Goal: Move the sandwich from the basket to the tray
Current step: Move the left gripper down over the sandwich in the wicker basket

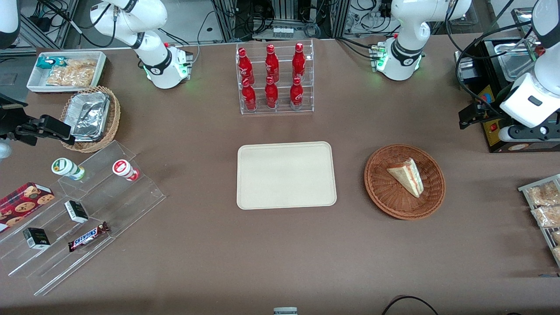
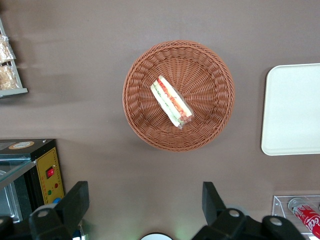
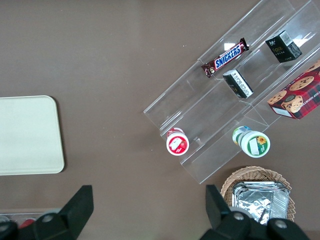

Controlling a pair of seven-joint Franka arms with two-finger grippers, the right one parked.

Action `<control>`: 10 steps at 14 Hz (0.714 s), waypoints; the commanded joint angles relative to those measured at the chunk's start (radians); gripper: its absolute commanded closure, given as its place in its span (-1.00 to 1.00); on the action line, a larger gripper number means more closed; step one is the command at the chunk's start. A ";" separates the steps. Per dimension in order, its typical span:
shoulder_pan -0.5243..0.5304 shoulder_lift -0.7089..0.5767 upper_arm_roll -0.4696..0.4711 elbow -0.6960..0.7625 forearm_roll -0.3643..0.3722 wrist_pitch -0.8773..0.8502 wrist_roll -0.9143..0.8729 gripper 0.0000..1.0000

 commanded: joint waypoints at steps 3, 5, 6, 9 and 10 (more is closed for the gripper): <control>-0.002 -0.004 -0.007 -0.027 -0.004 0.003 0.010 -1.00; -0.004 0.005 -0.007 -0.083 -0.008 0.012 0.002 -1.00; -0.004 0.006 -0.007 -0.120 -0.008 0.062 0.002 -1.00; -0.004 -0.003 -0.007 -0.292 -0.008 0.240 0.001 -1.00; -0.004 -0.006 -0.008 -0.347 -0.007 0.308 -0.001 -1.00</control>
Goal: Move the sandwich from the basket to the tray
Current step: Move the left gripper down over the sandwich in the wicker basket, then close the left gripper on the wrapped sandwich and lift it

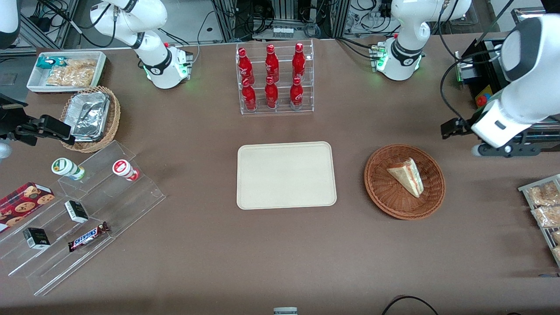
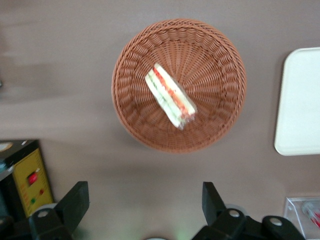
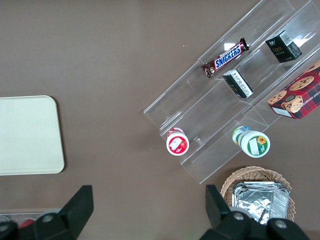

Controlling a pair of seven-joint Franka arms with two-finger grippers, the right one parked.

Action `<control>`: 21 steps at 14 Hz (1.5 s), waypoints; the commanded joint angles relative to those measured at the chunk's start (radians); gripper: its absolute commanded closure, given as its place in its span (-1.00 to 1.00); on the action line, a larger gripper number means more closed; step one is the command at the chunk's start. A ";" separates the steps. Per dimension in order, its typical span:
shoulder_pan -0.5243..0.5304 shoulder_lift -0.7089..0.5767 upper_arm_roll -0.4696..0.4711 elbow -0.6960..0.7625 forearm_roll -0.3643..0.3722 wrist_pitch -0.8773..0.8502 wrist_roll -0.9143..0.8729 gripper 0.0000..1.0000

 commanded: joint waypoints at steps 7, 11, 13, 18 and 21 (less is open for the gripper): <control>-0.043 0.002 -0.002 -0.388 -0.002 0.509 -0.379 -1.00; -0.068 0.011 -0.001 -0.449 -0.002 0.671 -0.747 -1.00; -0.068 0.018 -0.001 -0.475 -0.002 0.723 -0.833 -1.00; -0.071 0.103 -0.002 -0.472 -0.004 0.800 -0.959 -1.00; -0.083 0.171 -0.002 -0.470 -0.004 0.877 -0.964 -1.00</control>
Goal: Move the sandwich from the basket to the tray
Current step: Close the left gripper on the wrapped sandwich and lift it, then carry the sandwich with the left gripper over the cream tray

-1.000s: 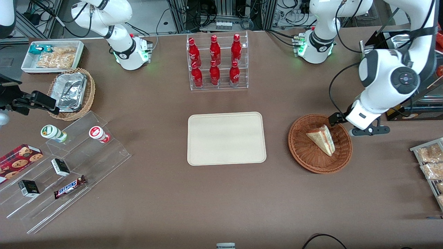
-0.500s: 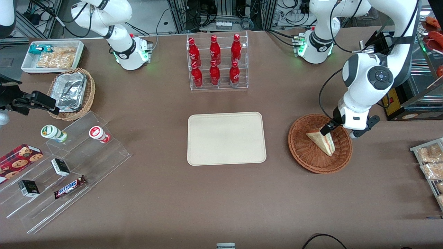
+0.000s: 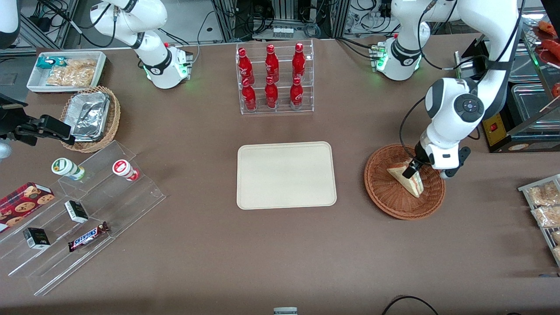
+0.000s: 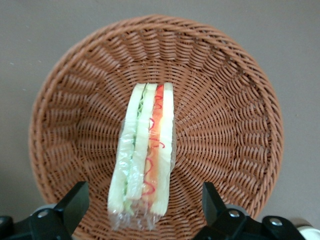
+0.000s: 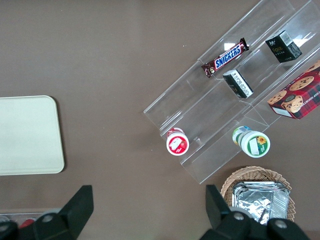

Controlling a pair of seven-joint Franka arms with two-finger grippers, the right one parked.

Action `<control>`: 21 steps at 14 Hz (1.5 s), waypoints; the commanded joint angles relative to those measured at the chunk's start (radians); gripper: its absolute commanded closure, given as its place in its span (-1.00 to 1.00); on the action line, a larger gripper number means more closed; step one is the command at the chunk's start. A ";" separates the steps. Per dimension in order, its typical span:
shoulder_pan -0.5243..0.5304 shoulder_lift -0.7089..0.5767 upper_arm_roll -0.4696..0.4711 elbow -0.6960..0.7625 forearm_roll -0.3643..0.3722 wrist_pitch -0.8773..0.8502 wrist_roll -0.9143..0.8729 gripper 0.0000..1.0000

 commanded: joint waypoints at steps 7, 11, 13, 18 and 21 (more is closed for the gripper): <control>-0.008 0.044 0.003 0.030 0.001 -0.023 0.050 0.94; -0.009 0.061 0.003 0.222 0.003 -0.400 0.209 0.95; -0.047 0.119 -0.006 0.370 0.001 -0.516 0.240 0.95; -0.213 0.251 -0.008 0.519 0.015 -0.519 0.410 0.93; -0.323 0.307 -0.008 0.591 0.004 -0.503 0.378 0.99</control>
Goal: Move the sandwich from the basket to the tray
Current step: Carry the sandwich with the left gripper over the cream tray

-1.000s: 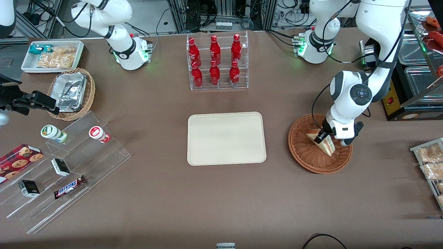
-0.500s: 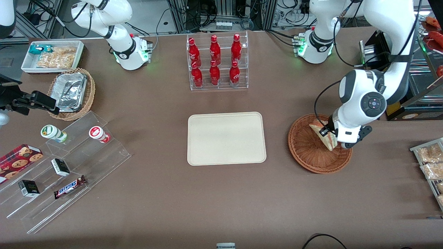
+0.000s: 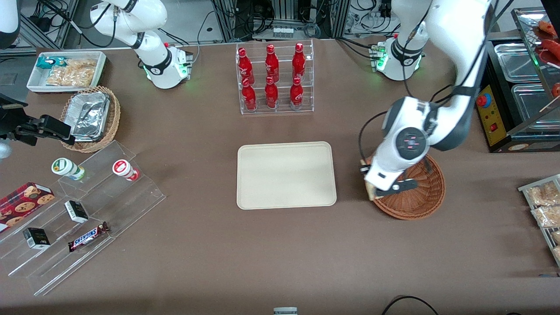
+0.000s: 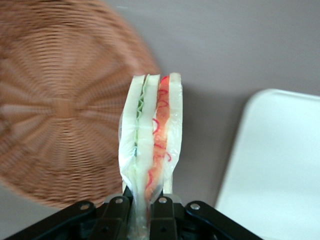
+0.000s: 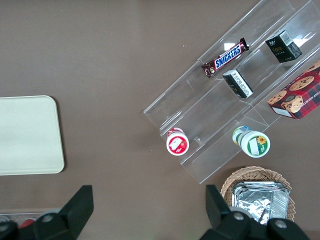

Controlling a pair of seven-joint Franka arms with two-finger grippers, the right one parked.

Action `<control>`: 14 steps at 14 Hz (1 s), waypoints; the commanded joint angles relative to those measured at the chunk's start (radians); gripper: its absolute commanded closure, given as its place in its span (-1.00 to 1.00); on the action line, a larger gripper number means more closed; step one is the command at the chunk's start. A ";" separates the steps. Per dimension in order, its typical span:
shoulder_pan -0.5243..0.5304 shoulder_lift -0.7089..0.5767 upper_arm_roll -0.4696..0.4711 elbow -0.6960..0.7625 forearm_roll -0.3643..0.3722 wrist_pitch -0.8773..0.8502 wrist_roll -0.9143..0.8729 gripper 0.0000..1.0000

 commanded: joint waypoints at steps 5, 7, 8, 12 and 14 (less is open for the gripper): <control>-0.233 0.124 0.012 0.102 -0.004 0.153 -0.129 1.00; -0.299 0.148 0.012 0.107 -0.004 0.219 -0.172 1.00; -0.319 0.159 0.012 0.107 -0.004 0.246 -0.189 1.00; -0.384 0.222 0.012 0.157 -0.002 0.311 -0.255 1.00; -0.385 0.254 0.012 0.186 -0.004 0.311 -0.292 1.00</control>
